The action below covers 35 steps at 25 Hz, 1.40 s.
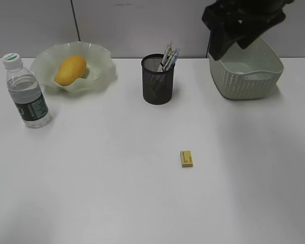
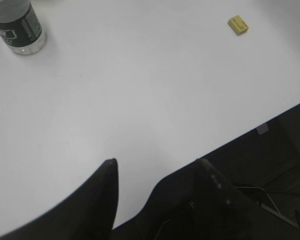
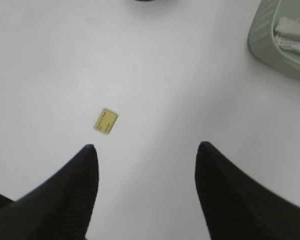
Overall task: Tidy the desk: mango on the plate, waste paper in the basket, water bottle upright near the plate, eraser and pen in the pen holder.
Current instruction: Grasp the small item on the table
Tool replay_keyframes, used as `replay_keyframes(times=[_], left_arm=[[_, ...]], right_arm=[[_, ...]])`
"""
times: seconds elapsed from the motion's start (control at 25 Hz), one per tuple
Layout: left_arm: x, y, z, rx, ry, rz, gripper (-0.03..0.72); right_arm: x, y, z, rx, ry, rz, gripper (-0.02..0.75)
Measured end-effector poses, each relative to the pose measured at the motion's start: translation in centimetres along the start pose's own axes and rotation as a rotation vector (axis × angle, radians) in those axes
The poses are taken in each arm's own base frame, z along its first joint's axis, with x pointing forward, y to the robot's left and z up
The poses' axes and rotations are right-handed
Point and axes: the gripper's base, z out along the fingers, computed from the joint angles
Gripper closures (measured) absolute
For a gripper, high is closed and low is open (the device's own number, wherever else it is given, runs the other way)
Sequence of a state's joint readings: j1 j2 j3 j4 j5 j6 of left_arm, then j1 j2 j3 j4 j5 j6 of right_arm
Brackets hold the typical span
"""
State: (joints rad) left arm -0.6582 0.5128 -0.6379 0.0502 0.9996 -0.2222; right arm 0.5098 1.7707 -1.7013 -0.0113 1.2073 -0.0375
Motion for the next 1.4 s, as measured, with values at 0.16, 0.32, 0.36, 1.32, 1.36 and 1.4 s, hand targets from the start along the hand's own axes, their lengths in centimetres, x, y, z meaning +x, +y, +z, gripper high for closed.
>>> replay_keyframes(times=[0.16, 0.32, 0.36, 1.32, 1.36, 1.4], left_arm=[[0.0, 0.0, 0.0, 0.000, 0.000, 0.000, 0.315], [0.0, 0.0, 0.0, 0.000, -0.001, 0.000, 0.315], [0.0, 0.0, 0.0, 0.001, -0.003, 0.000, 0.315], [-2.3, -0.5, 1.4, 0.023, -0.125, 0.010, 0.315], [-2.5, -0.6, 1.9, 0.022, -0.107, 0.009, 0.315], [-2.8, -0.7, 2.4, 0.022, -0.090, 0.007, 0.315]], right_arm=[[3.6, 0.1, -1.5, -0.001, 0.031, 0.000, 0.250], [7.4, 0.3, -2.6, -0.002, 0.045, -0.001, 0.250], [8.2, 0.3, -2.7, -0.002, 0.044, -0.001, 0.251], [25.4, 1.0, -6.3, 0.005, -0.167, 0.004, 0.261], [25.9, 1.0, -6.4, 0.006, -0.182, 0.004, 0.263], [26.5, 1.0, -6.4, 0.006, -0.193, 0.004, 0.267]])
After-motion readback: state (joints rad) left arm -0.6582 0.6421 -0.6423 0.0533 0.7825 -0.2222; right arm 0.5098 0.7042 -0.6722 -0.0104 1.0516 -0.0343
